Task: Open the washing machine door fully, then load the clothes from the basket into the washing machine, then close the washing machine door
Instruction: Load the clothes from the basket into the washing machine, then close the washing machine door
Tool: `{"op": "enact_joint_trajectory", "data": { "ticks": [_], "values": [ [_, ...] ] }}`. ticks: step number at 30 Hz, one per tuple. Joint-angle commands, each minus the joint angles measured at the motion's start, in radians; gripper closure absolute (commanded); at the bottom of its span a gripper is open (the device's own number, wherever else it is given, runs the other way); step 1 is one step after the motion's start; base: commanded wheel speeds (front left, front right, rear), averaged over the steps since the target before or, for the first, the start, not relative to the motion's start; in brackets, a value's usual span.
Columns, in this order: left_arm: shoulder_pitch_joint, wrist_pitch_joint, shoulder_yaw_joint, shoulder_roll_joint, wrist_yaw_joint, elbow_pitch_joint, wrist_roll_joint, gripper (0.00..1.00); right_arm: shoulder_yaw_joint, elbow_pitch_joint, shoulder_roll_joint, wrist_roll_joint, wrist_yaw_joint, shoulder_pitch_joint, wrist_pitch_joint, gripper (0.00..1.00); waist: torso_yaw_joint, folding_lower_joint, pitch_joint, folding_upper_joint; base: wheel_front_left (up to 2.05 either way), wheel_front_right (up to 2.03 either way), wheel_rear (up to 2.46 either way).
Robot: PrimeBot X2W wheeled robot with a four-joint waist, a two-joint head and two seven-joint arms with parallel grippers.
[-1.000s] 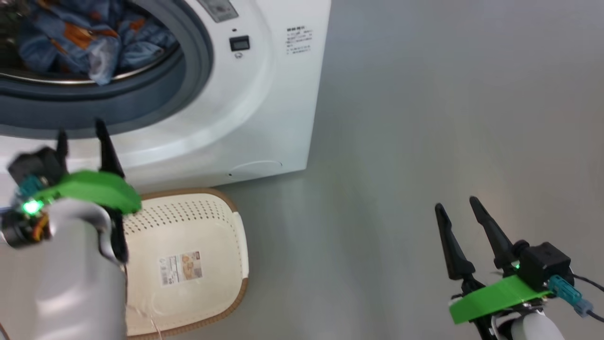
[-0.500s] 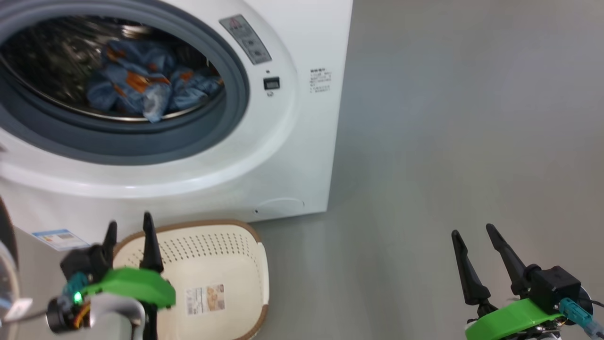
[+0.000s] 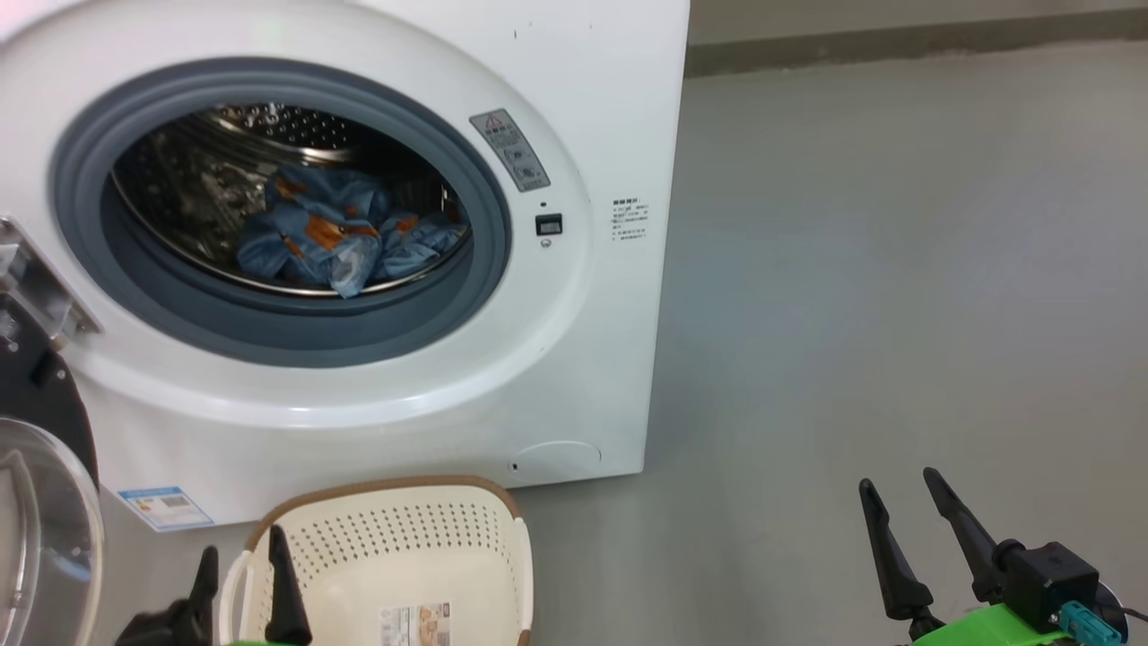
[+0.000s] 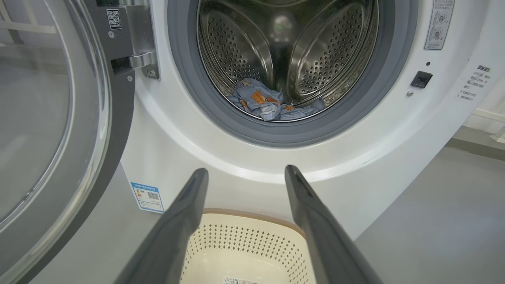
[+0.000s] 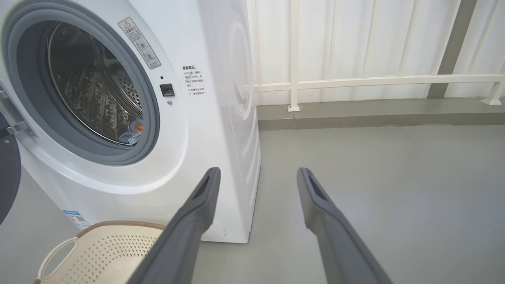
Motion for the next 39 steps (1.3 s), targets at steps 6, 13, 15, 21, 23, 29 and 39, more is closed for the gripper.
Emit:
{"op": "enact_joint_trajectory", "data": {
  "ticks": [6, 13, 15, 21, 23, 29, 39],
  "values": [
    [0.045, -0.005, 0.033, 0.019, 0.014, -0.059, -0.001, 0.00, 0.015, -0.018, -0.007, 0.002, 0.001, 0.022, -0.005, 0.00, 0.002, 0.0000, -0.040, 0.0000, 0.00, 0.00, 0.00],
    [0.080, -0.005, 0.032, 0.019, 0.017, -0.086, 0.006, 0.00, 0.005, -0.025, -0.009, -0.002, 0.001, 0.039, -0.005, 0.00, 0.005, 0.0000, -0.048, 0.0000, 0.00, 0.00, 0.00],
    [0.085, -0.005, 0.026, 0.019, 0.016, -0.092, 0.007, 0.00, 0.001, -0.021, -0.010, -0.003, 0.001, 0.041, -0.005, 0.00, 0.006, 0.0000, -0.047, 0.0000, 0.00, 0.00, 0.00],
    [0.101, -0.005, 0.007, 0.019, 0.023, -0.116, 0.000, 0.00, -0.013, 0.000, -0.007, -0.010, 0.001, 0.039, -0.005, 0.00, 0.009, 0.0000, -0.046, 0.0000, 0.00, 0.00, 0.00],
    [0.110, -0.005, 0.000, 0.019, 0.026, -0.124, -0.002, 0.00, -0.017, 0.006, -0.004, -0.012, 0.001, 0.040, -0.005, 0.00, 0.011, 0.0000, -0.046, 0.0000, 0.00, 0.00, 0.00],
    [0.116, -0.005, -0.007, 0.019, 0.028, -0.136, 0.002, 0.00, -0.025, 0.011, -0.001, -0.014, 0.001, 0.039, -0.005, 0.00, 0.018, 0.0000, -0.042, 0.0000, 0.00, 0.00, 0.00],
    [0.119, -0.005, -0.009, 0.019, 0.031, -0.159, 0.014, 0.00, -0.025, 0.011, -0.001, -0.015, 0.001, 0.035, -0.005, 0.00, 0.026, 0.0000, -0.028, 0.0000, 0.00, 0.00, 0.00]
  ]
}}
